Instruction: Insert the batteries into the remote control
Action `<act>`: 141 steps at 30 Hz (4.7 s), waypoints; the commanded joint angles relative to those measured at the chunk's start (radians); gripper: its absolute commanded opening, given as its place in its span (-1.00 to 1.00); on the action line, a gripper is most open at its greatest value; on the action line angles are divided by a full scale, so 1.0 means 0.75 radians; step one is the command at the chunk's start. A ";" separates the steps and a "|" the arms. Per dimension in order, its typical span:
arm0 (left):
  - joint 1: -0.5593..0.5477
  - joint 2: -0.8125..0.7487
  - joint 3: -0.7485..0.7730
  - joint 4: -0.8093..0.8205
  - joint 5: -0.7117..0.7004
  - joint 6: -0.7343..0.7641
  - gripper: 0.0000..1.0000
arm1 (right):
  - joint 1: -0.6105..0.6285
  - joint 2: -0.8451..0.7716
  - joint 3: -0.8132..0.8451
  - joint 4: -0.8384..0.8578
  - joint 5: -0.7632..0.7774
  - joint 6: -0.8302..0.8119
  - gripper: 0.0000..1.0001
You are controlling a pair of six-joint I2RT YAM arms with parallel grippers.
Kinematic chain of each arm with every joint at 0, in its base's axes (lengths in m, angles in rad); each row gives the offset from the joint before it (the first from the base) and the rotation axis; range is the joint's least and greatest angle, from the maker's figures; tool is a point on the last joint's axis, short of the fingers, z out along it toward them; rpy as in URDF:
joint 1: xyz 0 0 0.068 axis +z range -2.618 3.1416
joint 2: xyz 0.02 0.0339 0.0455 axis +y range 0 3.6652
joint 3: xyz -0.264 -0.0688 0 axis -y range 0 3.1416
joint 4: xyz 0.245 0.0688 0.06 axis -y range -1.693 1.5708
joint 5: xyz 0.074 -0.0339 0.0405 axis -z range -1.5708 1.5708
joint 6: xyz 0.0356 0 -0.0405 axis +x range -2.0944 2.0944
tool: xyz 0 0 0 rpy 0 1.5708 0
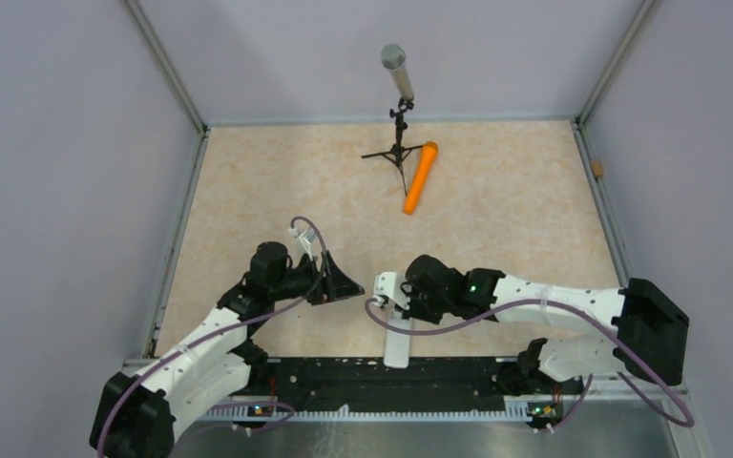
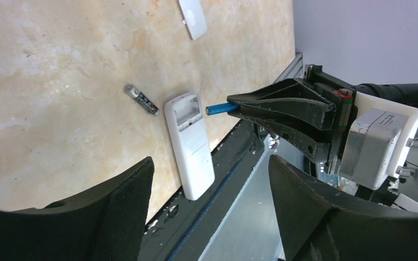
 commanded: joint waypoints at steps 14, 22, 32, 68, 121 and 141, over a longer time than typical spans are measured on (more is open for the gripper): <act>0.031 0.004 0.064 -0.147 -0.077 0.151 0.97 | -0.034 0.136 0.086 0.089 -0.073 -0.081 -1.00; 0.034 0.021 0.062 -0.154 -0.074 0.168 0.97 | -0.046 0.189 0.111 0.090 -0.102 -0.100 -1.00; 0.040 0.031 0.062 -0.147 -0.064 0.175 0.97 | -0.056 0.232 0.120 0.083 -0.109 -0.108 -1.00; 0.054 0.027 0.056 -0.139 -0.046 0.168 0.97 | -0.063 0.296 0.165 0.088 -0.096 -0.072 -0.60; -0.253 0.841 0.198 0.392 0.012 0.016 0.15 | -0.100 -0.108 -0.139 0.203 0.311 1.495 -0.48; -0.324 1.015 0.238 0.513 0.014 -0.056 0.00 | -0.099 0.003 -0.146 0.273 0.252 1.547 -0.49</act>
